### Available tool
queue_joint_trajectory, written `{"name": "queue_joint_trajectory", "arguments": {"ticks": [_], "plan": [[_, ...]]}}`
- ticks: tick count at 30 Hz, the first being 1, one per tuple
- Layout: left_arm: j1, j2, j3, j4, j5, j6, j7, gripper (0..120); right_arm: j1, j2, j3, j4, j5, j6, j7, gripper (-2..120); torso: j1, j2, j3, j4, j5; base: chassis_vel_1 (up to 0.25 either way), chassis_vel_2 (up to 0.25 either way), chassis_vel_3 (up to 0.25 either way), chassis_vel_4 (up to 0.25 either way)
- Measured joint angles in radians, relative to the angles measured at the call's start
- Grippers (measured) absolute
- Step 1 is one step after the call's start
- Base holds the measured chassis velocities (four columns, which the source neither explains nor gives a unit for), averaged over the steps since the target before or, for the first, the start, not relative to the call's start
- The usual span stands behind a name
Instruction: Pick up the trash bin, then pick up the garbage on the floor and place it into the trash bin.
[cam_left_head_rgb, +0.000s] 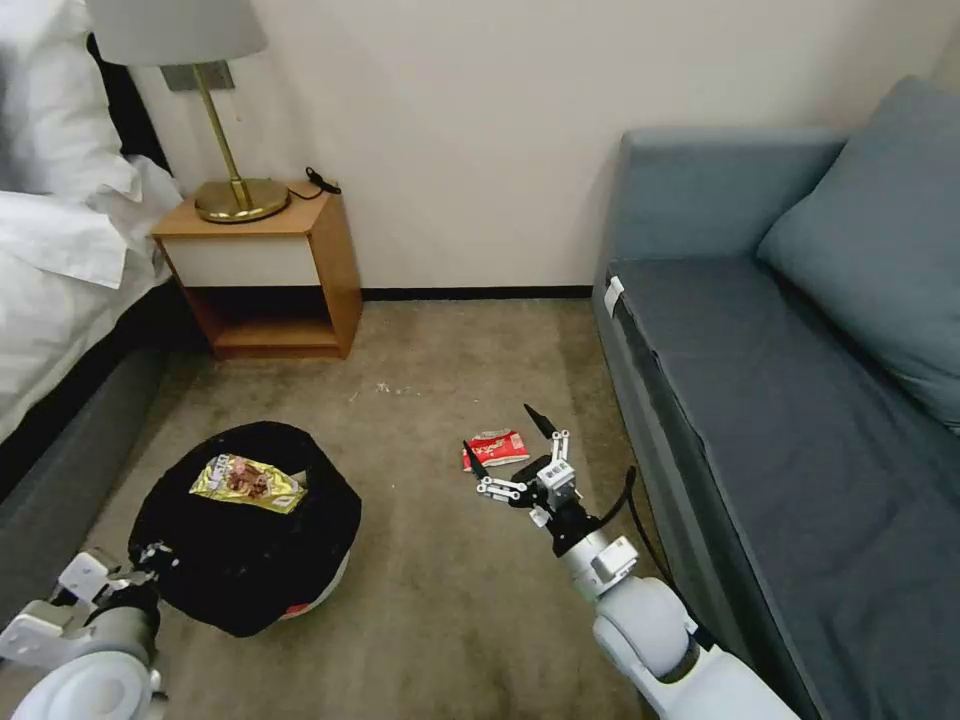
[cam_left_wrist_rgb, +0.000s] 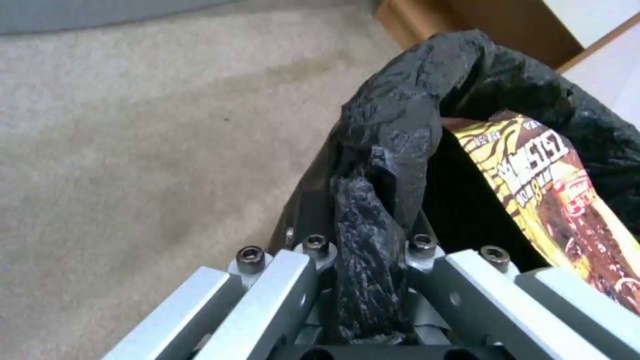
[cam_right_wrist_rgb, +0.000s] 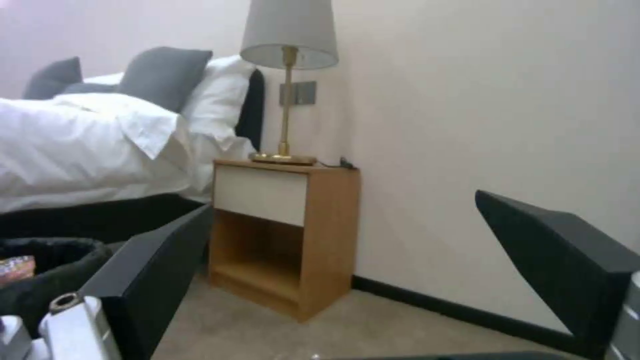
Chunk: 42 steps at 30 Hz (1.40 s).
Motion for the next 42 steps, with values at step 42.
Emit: {"name": "queue_joint_trajectory", "arguments": {"ticks": [42], "plan": [[-0.006,0.002,-0.017,0.027,0.097,-0.039,0.02,6,0.047,0.011,-0.036,-0.066,0.01,-0.06,0.046,100,0.0,0.0,0.0,-0.0002,-0.0003,-0.102,0.104,0.102,-0.102]]}}
